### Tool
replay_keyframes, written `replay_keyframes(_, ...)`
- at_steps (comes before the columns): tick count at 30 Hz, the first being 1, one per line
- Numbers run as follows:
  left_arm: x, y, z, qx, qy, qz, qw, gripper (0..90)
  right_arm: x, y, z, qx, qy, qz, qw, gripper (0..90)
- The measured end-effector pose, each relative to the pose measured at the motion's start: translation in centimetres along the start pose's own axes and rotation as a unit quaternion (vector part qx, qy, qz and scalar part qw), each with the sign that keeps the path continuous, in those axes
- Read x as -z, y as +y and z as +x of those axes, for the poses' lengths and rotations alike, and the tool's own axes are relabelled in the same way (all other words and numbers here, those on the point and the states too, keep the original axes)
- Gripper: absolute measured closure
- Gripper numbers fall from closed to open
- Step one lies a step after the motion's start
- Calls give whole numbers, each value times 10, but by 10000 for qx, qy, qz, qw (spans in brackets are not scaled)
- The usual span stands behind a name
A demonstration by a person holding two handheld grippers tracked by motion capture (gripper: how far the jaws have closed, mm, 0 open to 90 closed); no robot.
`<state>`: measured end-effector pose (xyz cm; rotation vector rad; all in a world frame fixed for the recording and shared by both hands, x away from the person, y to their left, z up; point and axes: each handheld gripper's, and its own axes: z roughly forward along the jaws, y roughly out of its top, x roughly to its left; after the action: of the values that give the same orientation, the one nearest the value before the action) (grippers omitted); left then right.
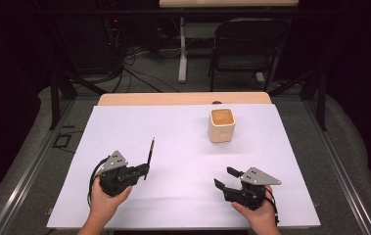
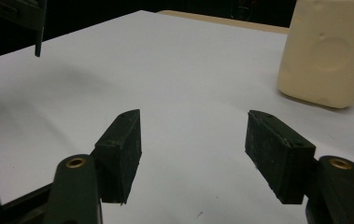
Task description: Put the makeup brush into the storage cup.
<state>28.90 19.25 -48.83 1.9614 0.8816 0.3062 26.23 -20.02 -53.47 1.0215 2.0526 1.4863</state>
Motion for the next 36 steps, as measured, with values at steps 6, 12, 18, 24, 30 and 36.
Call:
replay_keyframes(6,-1,-3,-3,-42,20,-130,9999,843,0,-1,-1,-20,1,65,10000,371)
replay_keyframes(12,-4,-5,-6,-28,-65,-185,9998,843,1,0,-2,-58,25,35,10000,393)
replay_keyframes(18,-4,-6,-10,-42,-114,-300,9995,843,2,1,-1,-65,47,3,10000,398)
replay_keyframes(24,-7,-6,-15,-111,-171,-327,9993,843,1,1,-1,-45,79,-40,10000,409)
replay_keyframes(30,-10,-5,-20,-158,-210,-376,9989,843,1,3,1,-63,102,-4,9999,421)
replay_keyframes(36,-12,-4,-24,-196,-259,-390,9987,843,2,11,4,-139,123,-6,9998,450)
